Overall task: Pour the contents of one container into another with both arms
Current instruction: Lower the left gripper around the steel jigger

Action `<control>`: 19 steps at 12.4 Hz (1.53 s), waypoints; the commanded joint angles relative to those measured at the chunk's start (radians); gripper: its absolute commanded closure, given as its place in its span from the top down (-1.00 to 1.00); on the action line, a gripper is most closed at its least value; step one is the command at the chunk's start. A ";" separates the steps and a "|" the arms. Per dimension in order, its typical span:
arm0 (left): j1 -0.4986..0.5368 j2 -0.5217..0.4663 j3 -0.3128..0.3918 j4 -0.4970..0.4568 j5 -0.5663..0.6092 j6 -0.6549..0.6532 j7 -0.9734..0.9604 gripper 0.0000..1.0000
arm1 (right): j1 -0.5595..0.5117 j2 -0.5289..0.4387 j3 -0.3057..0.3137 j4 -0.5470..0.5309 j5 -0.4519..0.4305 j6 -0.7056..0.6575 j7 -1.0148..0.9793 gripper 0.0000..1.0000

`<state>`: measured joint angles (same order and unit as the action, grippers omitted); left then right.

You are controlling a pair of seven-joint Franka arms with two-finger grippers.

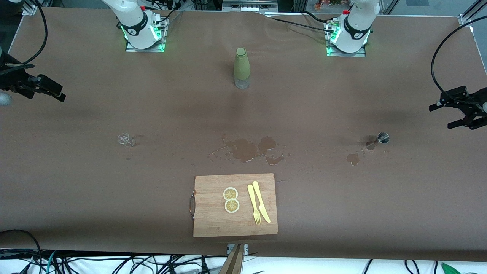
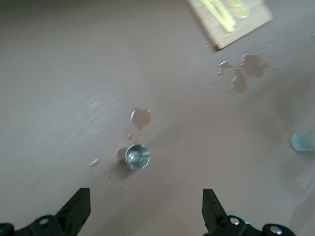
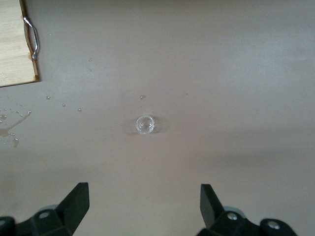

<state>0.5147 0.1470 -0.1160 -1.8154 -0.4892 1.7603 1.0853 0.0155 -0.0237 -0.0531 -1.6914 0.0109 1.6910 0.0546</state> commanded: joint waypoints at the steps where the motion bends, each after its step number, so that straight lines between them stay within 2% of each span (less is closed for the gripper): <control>1: 0.027 0.063 0.035 -0.024 -0.119 0.011 0.248 1.00 | 0.004 -0.025 -0.004 -0.019 -0.006 0.010 0.002 1.00; 6: 0.071 0.189 0.050 -0.045 -0.279 0.011 0.643 1.00 | 0.004 -0.025 -0.004 -0.019 -0.006 0.010 0.001 1.00; 19: 0.076 0.385 0.101 -0.038 -0.459 0.011 1.080 1.00 | 0.004 -0.025 -0.004 -0.019 -0.006 0.009 -0.002 1.00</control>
<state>0.5849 0.5108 -0.0186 -1.8625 -0.9010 1.7702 2.0863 0.0155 -0.0239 -0.0532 -1.6914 0.0109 1.6913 0.0546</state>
